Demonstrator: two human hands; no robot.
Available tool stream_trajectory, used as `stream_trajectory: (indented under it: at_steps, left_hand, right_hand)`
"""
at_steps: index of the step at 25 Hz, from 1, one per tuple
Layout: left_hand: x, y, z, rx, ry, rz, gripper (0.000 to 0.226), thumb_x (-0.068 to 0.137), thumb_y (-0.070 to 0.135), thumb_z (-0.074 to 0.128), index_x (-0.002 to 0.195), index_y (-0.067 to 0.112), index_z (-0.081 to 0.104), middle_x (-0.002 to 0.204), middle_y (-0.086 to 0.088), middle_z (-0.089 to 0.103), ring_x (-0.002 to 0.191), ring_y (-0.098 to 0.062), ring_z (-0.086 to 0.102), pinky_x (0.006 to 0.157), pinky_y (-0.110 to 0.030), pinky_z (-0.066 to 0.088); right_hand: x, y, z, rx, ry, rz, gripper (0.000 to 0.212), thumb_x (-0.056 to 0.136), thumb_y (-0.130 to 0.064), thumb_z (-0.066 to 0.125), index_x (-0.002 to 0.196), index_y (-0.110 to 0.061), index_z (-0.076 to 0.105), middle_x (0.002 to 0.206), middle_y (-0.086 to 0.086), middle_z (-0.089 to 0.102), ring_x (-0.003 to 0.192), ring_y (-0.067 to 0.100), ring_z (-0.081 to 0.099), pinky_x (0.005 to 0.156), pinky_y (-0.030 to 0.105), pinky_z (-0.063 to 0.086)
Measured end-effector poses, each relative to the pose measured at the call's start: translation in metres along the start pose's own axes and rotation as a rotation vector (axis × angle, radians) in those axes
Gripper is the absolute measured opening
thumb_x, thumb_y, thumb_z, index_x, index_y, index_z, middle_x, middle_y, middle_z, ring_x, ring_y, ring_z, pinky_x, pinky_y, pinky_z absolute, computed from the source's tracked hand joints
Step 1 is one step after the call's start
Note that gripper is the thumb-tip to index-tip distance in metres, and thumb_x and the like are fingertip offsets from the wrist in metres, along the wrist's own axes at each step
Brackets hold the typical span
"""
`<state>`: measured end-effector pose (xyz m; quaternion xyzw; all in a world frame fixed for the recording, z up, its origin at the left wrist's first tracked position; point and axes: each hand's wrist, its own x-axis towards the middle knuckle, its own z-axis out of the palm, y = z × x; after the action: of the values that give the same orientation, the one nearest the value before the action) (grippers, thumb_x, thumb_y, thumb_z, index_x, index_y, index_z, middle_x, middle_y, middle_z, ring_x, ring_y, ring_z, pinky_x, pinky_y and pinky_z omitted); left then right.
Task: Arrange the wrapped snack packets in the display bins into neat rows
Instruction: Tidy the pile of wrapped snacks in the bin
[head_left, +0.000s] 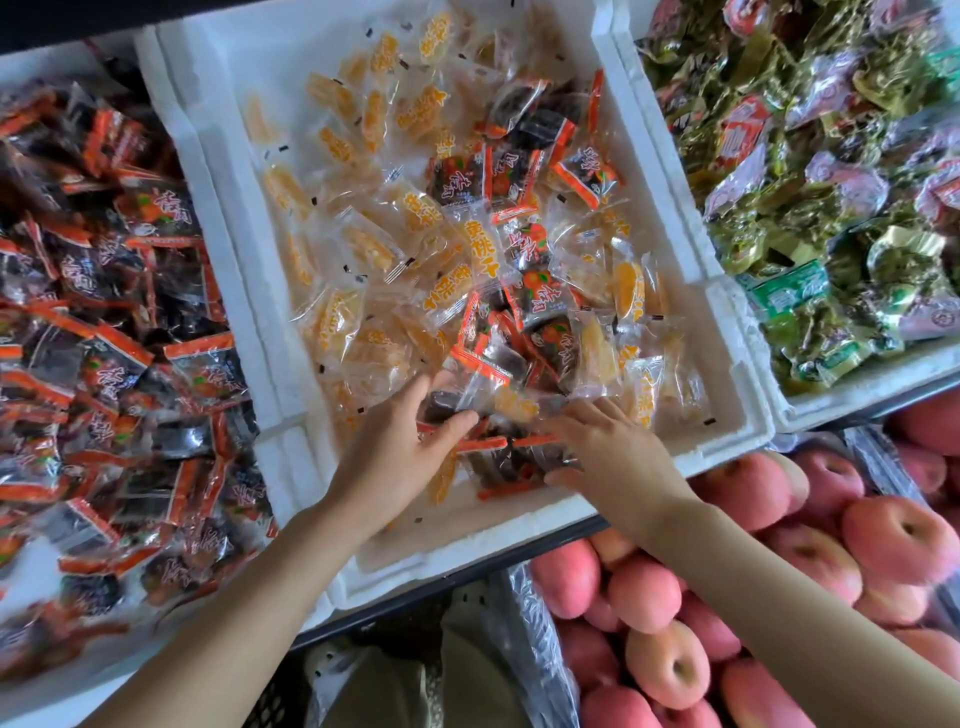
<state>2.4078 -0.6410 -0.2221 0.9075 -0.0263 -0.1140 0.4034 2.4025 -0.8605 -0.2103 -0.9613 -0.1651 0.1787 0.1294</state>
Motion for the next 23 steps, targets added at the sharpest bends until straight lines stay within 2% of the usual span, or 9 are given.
stream_trajectory:
  at_steps: [1,2,6,8,10,13,17,21,23]
  left_hand:
    - [-0.002,-0.001,0.002,-0.013,-0.036,-0.011,0.064,0.078,0.069,0.044,0.118,0.019,0.053,0.089,-0.001,0.061,0.067,-0.013,0.046,0.059,-0.022,0.039]
    - [-0.003,-0.001,0.004,-0.027,-0.052,-0.025,0.069,0.075,0.07,0.042,0.122,0.019,0.051,0.095,0.011,0.043,0.073,-0.011,0.043,0.062,-0.022,0.036]
    - [-0.003,0.0,0.012,-0.054,-0.147,-0.042,0.064,0.077,0.067,0.044,0.121,0.021,0.051,0.086,0.009,0.05,0.073,-0.01,0.045,0.069,-0.033,0.049]
    - [-0.001,0.003,0.018,-0.014,-0.222,-0.037,0.037,0.087,0.05,0.054,0.113,0.024,0.05,0.071,0.01,0.051,0.054,-0.001,0.045,0.058,-0.018,0.044]
    - [-0.001,0.003,0.023,0.022,-0.262,-0.019,0.021,0.091,0.034,0.06,0.106,0.025,0.048,0.062,0.008,0.049,0.046,-0.001,0.044,0.05,-0.016,0.034]
    - [-0.001,0.0,0.028,0.078,-0.286,0.02,0.03,0.088,0.032,0.065,0.113,0.019,0.055,0.069,0.004,0.059,0.053,-0.013,0.052,0.052,-0.021,0.032]
    - [0.0,0.004,0.033,0.079,-0.261,0.021,0.04,0.086,0.029,0.069,0.121,0.02,0.053,0.119,0.002,0.063,0.105,-0.014,0.06,0.083,-0.021,0.045]
    - [-0.003,0.01,0.032,0.049,-0.212,0.031,0.038,0.086,0.026,0.07,0.12,0.013,0.062,0.113,0.0,0.066,0.092,-0.008,0.057,0.069,-0.011,0.032]
    - [-0.009,0.016,0.021,-0.076,-0.148,0.016,0.033,0.083,0.02,0.072,0.114,0.011,0.064,0.105,0.002,0.066,0.088,-0.003,0.056,0.069,-0.008,0.038]
  right_hand:
    - [0.004,-0.001,0.0,-0.012,-0.064,0.065,0.049,0.085,-0.028,0.064,0.132,-0.03,0.048,0.128,-0.009,0.05,0.122,0.017,0.044,0.093,0.031,0.042]
    - [0.007,-0.001,0.001,-0.043,-0.094,0.097,0.046,0.087,-0.029,0.061,0.131,-0.032,0.046,0.127,-0.009,0.05,0.121,0.016,0.046,0.09,0.03,0.041]
    - [0.0,0.0,-0.003,0.088,-0.016,0.162,0.033,0.087,-0.028,0.06,0.12,-0.026,0.056,0.117,-0.006,0.053,0.102,0.021,0.059,0.075,0.032,0.046]
    - [-0.006,0.008,-0.006,0.265,0.104,0.245,0.031,0.085,-0.026,0.065,0.115,-0.023,0.059,0.112,-0.004,0.059,0.096,0.022,0.061,0.074,0.033,0.047]
    - [-0.009,0.016,-0.007,0.355,0.138,0.299,0.035,0.084,-0.025,0.067,0.118,-0.022,0.057,0.105,-0.001,0.066,0.094,0.022,0.064,0.076,0.034,0.048]
    - [-0.011,0.018,-0.003,0.399,0.112,0.329,0.037,0.084,-0.027,0.066,0.119,-0.022,0.055,0.092,0.0,0.07,0.086,0.019,0.067,0.074,0.033,0.05]
    - [-0.011,0.011,0.0,0.496,0.195,0.367,0.027,0.084,-0.028,0.067,0.106,-0.017,0.055,0.085,-0.002,0.066,0.081,0.02,0.064,0.071,0.03,0.045]
    - [-0.008,-0.001,-0.007,0.672,0.228,0.383,0.022,0.086,-0.025,0.066,0.098,-0.017,0.05,0.084,-0.006,0.066,0.08,0.016,0.064,0.061,0.009,0.04]
    - [-0.007,-0.009,-0.011,0.741,0.25,0.37,0.019,0.086,-0.024,0.065,0.098,-0.02,0.05,0.092,-0.004,0.068,0.085,0.011,0.065,0.068,0.013,0.046]
